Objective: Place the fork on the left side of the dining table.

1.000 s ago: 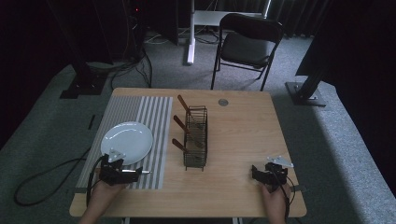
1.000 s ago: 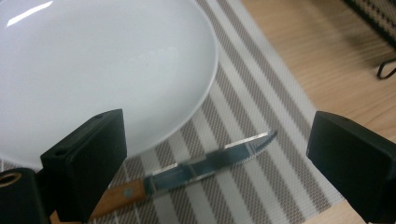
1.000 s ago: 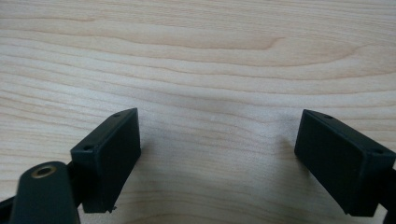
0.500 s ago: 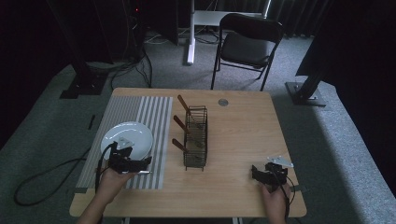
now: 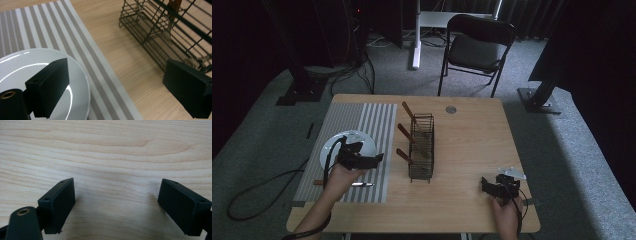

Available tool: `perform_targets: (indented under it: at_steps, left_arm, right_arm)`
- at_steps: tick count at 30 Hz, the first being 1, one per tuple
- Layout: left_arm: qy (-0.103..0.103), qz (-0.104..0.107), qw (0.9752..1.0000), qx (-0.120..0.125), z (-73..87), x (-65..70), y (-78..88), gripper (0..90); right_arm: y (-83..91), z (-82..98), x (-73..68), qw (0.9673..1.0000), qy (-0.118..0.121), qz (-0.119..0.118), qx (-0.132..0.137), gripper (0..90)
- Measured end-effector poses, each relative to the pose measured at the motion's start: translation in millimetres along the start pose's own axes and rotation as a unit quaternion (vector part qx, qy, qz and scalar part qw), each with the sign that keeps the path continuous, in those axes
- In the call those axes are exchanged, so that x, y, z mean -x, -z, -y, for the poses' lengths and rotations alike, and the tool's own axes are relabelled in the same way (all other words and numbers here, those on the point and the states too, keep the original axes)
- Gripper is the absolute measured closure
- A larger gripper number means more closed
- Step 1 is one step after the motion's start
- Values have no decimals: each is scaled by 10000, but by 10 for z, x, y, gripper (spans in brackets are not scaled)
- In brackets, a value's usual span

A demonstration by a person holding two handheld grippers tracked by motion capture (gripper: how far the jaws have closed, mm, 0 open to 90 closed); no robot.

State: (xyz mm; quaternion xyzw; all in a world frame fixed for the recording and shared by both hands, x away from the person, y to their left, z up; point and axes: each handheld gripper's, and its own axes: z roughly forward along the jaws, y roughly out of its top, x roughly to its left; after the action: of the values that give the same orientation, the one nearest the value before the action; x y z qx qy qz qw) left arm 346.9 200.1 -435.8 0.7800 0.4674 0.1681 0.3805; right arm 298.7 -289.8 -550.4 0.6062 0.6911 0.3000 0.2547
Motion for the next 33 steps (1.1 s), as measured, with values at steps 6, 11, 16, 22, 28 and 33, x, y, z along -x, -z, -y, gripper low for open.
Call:
perform_targets:
  at_steps: [6, 11, 16, 22, 28, 33]
  left_arm:
    - [-45, 36, 10000, 52, -131, -11, -65, 71]
    - [-97, 85, 9998, 137, -223, -24, -97, 71]
    - [-124, 118, 9993, 318, -339, -51, -111, 71]
    - [-60, 309, 9985, 457, -523, -96, -157, 71]
    - [95, 395, 9978, 515, -634, -143, -208, 71]
    - [106, 373, 9978, 530, -764, -154, -276, 71]
  right_arm:
    - [0, 0, 0, 10000, -3, 0, 1, 140]
    - [0, 0, 0, 10000, -3, 0, 2, 140]
    - [-1, 0, 1, 10000, 7, 3, 5, 140]
    - [0, 0, 0, 10000, 0, 0, 0, 140]
    - [0, 0, 0, 10000, 2, 1, 0, 140]
    - [0, 0, 0, 10000, 0, 0, 1, 140]
